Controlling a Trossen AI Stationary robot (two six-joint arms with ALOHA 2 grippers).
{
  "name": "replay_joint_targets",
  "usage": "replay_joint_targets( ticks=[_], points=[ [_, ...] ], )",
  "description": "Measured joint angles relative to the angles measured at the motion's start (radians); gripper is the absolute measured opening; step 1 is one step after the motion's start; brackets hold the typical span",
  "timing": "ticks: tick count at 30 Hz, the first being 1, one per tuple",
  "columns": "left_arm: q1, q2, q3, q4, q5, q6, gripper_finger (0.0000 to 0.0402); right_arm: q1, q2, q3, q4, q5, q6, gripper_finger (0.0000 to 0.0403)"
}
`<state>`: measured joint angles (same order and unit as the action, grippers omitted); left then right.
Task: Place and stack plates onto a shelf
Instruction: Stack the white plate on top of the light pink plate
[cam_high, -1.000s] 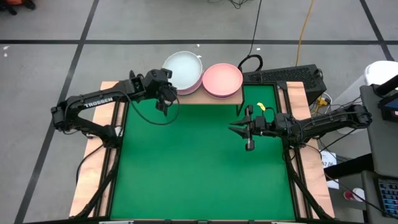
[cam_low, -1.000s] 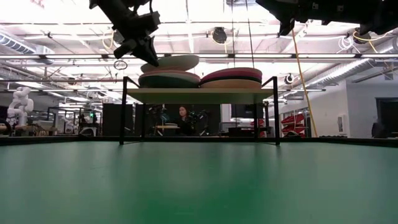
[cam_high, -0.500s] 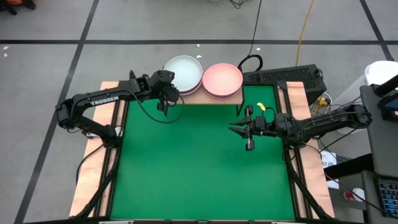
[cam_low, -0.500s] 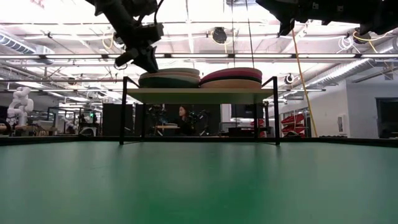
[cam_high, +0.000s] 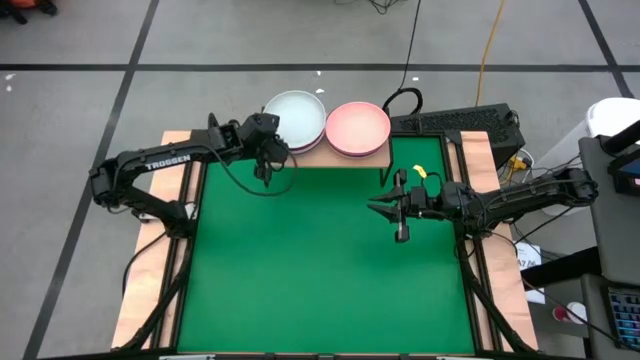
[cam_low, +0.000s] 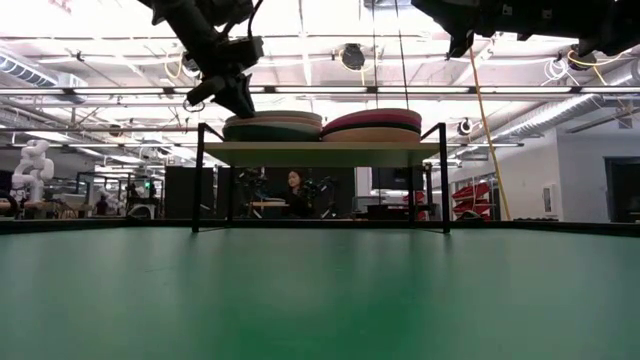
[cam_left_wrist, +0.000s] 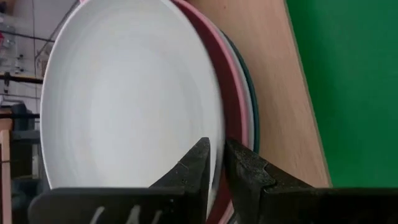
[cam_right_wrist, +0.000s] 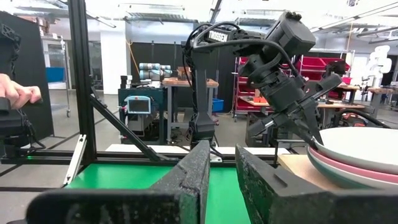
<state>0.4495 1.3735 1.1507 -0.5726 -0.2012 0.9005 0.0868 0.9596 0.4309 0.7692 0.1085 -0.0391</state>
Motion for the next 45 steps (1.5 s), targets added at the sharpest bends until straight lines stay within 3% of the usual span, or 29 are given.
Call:
replay_joint_targets(
  ticks=[22,45],
  points=[
    [-0.001,0.0,0.0,0.122,0.002,-0.074,0.0061,0.0,0.0,0.0,-0.011,-0.005,0.0,0.0063],
    [-0.046,0.0,0.0,0.075,-0.008,-0.073,0.0061,0.0,0.0,0.0,-0.011,-0.005,0.0,0.0063]
  ],
)
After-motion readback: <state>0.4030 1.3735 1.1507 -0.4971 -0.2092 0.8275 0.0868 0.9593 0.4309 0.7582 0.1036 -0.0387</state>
